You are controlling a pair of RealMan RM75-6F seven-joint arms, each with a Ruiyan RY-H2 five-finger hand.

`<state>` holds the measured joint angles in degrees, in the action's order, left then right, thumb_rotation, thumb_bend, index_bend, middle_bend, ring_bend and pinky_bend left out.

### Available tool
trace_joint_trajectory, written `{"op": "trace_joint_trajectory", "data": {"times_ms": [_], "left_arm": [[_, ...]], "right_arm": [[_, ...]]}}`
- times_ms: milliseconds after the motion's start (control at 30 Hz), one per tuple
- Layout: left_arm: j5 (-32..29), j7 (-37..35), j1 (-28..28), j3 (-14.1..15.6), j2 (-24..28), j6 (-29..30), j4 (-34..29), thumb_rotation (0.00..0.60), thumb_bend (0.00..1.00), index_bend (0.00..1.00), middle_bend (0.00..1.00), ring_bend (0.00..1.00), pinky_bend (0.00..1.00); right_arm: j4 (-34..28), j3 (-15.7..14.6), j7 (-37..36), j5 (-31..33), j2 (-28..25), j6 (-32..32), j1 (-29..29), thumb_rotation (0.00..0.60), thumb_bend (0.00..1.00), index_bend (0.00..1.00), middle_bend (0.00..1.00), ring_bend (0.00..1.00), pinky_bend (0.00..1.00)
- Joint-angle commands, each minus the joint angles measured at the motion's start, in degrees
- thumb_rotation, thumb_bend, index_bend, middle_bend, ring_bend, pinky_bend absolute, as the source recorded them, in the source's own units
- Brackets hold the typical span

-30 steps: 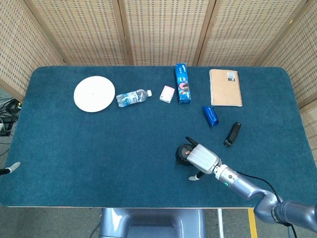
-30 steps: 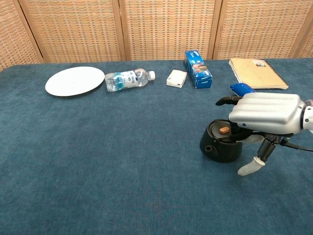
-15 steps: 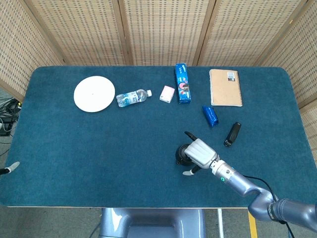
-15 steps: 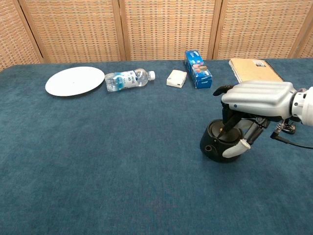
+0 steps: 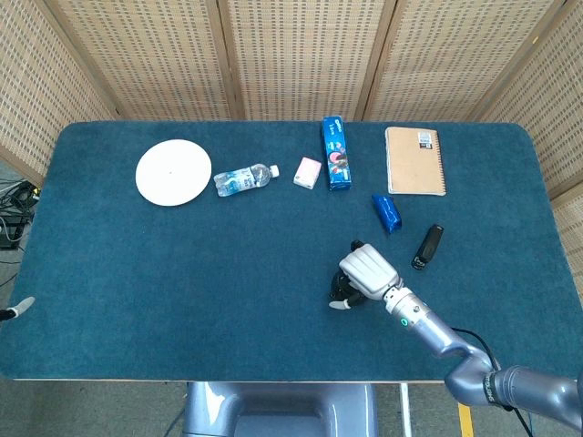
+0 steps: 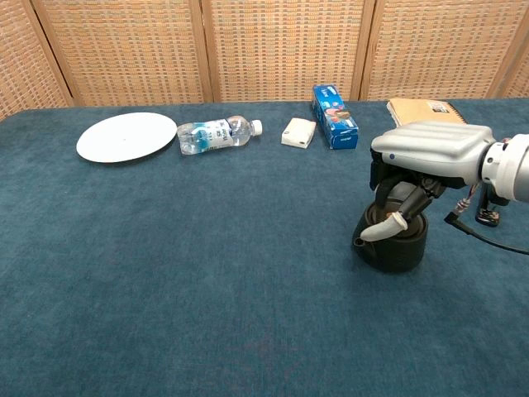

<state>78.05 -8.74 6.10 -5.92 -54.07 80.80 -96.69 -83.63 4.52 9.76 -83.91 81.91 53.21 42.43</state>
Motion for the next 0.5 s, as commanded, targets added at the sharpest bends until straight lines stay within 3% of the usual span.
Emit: {"op": "trace_joint_trajectory", "data": {"times_ms": [33,233,400,500], "left_arm": [[-0.01,-0.11,-0.01,0.00,0.00,-0.02,0.06,0.600,0.00,0.00,0.00,0.00,0.00],[0.03,-0.03,0.00,-0.01,0.03,0.00,-0.04,0.600,0.00,0.00,0.00,0.00,0.00],[0.18,-0.05,-0.06,0.03,0.04,0.13,-0.03,0.600,0.00,0.00,0.00,0.00,0.00],[0.17,-0.12,-0.08,0.01,0.04,0.17,0.00,0.600,0.00,0.00,0.00,0.00,0.00]], "right_arm": [[-0.08,0.06,0.35,-0.18,0.32,0.67,-0.22,0.600,0.85,1.00,1.00,1.00,0.44],[-0.16,-0.02,1.03,-1.29,0.69,2.34,-0.52,0.600,0.94,1.00,1.00,1.00,0.55],[-0.01,-0.08,-0.12,-2.55,1.08,3.75,-0.73,0.600,0.97,1.00,1.00,1.00,0.77],[0.12,-0.07,-1.45,-3.47,1.24,4.76,-0.84,0.600,0.97,1.00,1.00,1.00,0.83]]}}
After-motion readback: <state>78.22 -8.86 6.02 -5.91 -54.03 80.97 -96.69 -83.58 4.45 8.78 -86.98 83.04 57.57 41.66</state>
